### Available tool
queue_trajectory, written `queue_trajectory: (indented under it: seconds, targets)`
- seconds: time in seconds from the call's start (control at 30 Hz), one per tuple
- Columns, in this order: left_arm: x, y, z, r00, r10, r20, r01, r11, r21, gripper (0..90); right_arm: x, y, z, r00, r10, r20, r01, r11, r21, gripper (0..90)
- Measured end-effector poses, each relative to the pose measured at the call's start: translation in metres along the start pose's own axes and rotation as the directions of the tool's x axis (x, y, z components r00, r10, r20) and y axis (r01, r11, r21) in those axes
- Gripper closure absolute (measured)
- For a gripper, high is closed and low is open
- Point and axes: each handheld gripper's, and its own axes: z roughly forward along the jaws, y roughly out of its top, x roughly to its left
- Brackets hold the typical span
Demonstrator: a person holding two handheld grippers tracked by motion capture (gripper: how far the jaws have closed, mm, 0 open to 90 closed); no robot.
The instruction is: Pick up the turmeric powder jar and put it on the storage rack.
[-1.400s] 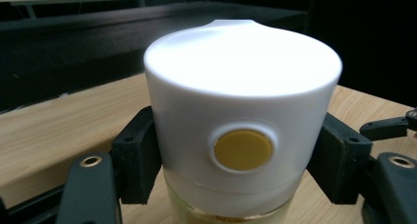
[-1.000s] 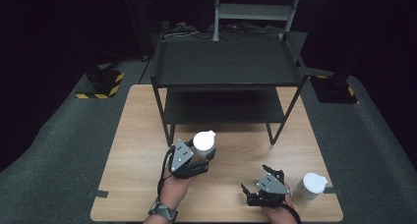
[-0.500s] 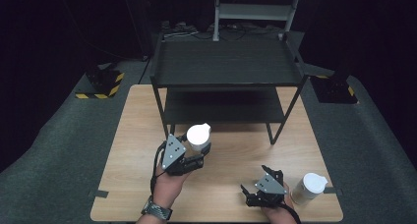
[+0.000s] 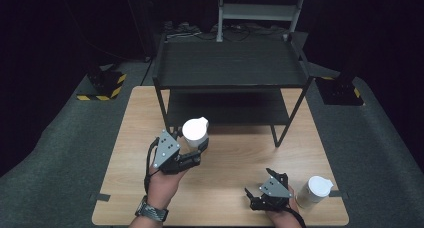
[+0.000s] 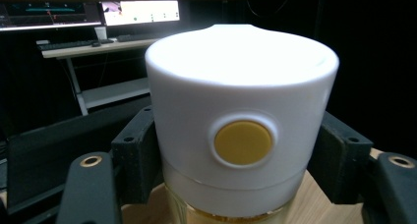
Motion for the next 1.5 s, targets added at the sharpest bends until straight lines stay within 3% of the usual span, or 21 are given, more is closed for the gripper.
queue_trajectory:
  seconds: [0.5, 1.5]
  targets:
    - [0.007, 0.031, -0.006, 0.9997, 0.021, -0.009, -0.021, 0.9987, -0.047, 30.6, -0.001, -0.001, 0.000, 0.9999, 0.011, 0.000, -0.011, 0.9999, -0.004, 0.0]
    - [0.021, 0.081, -0.003, 0.9994, 0.016, -0.032, -0.020, 0.9900, -0.139, 30.7, -0.003, -0.002, -0.001, 0.9997, 0.024, -0.003, -0.024, 0.9997, -0.007, 0.0]
